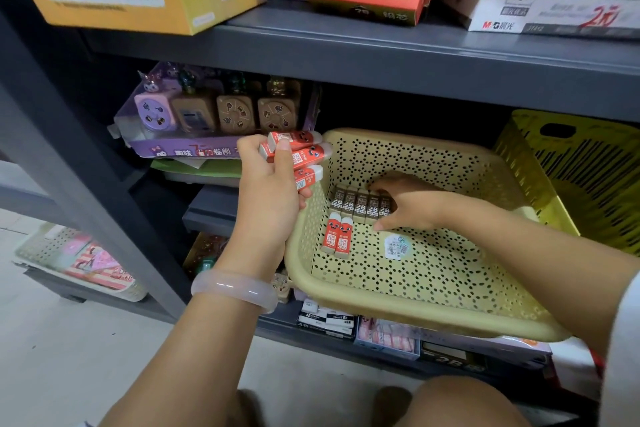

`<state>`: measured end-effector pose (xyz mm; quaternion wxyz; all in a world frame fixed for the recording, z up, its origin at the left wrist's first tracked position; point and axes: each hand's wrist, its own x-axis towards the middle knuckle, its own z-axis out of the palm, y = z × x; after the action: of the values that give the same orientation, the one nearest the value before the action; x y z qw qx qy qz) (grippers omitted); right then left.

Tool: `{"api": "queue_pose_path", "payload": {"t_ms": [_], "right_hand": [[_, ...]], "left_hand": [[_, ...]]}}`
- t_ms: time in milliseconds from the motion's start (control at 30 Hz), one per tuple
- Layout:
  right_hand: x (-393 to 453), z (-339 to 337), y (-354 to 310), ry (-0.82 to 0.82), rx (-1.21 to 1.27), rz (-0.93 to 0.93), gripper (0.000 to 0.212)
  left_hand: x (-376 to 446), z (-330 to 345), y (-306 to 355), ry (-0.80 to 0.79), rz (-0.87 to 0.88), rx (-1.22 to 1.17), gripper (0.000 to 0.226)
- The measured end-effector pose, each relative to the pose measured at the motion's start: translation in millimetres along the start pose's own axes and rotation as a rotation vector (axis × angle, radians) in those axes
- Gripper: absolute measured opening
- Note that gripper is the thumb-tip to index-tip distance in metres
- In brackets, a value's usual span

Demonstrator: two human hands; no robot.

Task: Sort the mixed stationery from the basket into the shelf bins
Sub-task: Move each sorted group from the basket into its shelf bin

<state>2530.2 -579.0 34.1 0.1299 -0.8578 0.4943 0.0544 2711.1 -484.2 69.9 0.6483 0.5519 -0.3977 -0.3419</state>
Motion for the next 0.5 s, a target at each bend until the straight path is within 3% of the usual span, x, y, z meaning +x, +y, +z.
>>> {"api": "queue_pose_path", "payload": {"t_ms": [167, 233, 300, 367, 433, 500], "right_hand": [[-5.4, -4.4, -3.6, -0.026, -0.015, 0.006, 0.076], [-9.2, -12.6, -12.7, 0.094, 0.019, 0.005, 0.062], [-13.2, -24.7, -29.9, 0.242, 0.448, 0.052, 0.036], [-16.8, -34.9, -50.2, 0.205, 1.063, 0.043, 0.025], [-18.9, -38.2, -65.1, 0.17, 1.315, -0.052, 0.009], [-18.2, -37.4, -74.0, 0.216, 1.398, -0.072, 0.013]], "left_hand": [[-0.1, -0.2, 0.0, -0.005, 0.007, 0.012, 0.013], [-0.5, 0.3, 0.1, -0.006, 0.017, 0.011, 0.013], [-1.6, 1.5, 0.0, -0.014, 0.02, 0.0, 0.013], [-2.6, 2.3, -0.4, -0.026, 0.023, -0.001, 0.013], [-3.0, 3.2, -0.3, -0.034, 0.028, 0.015, 0.013], [-3.5, 3.6, 0.0, -0.041, 0.03, 0.018, 0.013]]}}
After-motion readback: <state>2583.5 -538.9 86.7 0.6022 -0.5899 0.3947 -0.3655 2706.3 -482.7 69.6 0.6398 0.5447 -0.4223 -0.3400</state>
